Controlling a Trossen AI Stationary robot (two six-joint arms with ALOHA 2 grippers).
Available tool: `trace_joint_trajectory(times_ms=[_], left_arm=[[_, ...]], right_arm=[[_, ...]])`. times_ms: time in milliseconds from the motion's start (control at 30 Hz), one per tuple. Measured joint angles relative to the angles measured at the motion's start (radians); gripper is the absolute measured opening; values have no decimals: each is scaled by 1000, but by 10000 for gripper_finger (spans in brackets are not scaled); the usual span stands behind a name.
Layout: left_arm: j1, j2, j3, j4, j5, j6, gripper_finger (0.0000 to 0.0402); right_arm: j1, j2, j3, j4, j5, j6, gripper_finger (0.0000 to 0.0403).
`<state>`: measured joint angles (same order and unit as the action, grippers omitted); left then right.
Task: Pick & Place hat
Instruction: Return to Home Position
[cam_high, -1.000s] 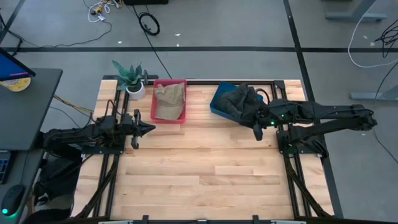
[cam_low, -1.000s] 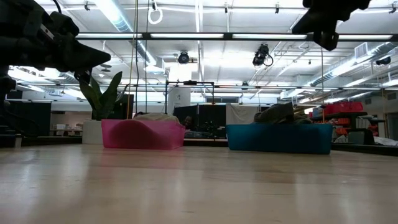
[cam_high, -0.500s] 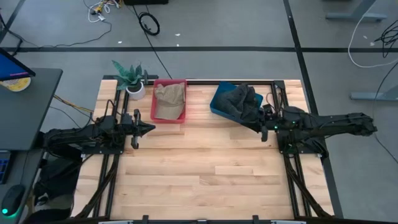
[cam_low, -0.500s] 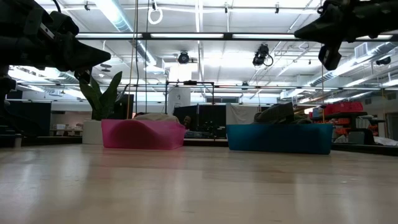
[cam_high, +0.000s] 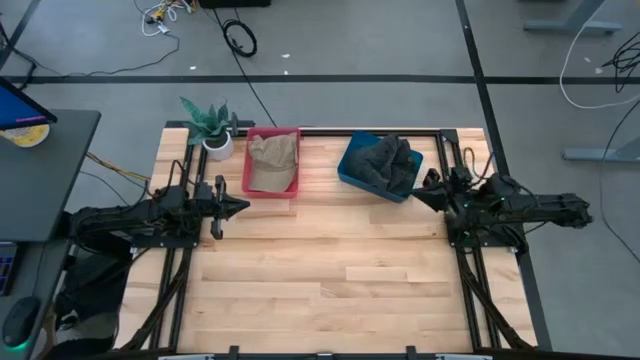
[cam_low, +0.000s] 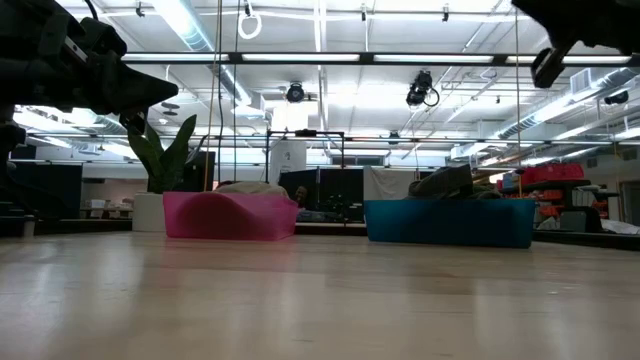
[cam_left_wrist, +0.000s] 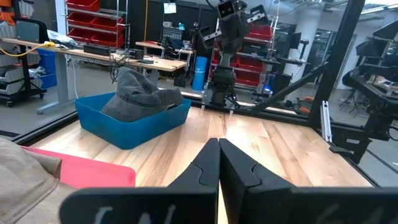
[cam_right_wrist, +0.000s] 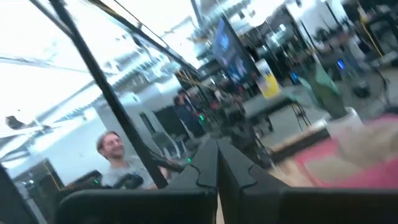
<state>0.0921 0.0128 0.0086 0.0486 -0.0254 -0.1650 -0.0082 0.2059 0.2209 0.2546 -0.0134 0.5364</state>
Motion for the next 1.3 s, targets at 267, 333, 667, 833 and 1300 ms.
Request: trace_joint_trajectory(times_ms=[267,333,667,833,1300], left_arm=[[0,0,0,0,0,0,3],[0,0,0,0,1,-1,3],[0,0,0,-2,3,-1,3],[0,0,0,-2,3,-1,3],[0,0,0,-1,3,0,3]], right_arm=[[0,-207,-61,44,-30,-43,2],[0,-206,-93,61,-32,-70,2],[-6,-205,-203,197,79,-120,2],[-6,-206,-204,169,47,-152,2],[-5,-149,-201,-247,-4,-340,2]])
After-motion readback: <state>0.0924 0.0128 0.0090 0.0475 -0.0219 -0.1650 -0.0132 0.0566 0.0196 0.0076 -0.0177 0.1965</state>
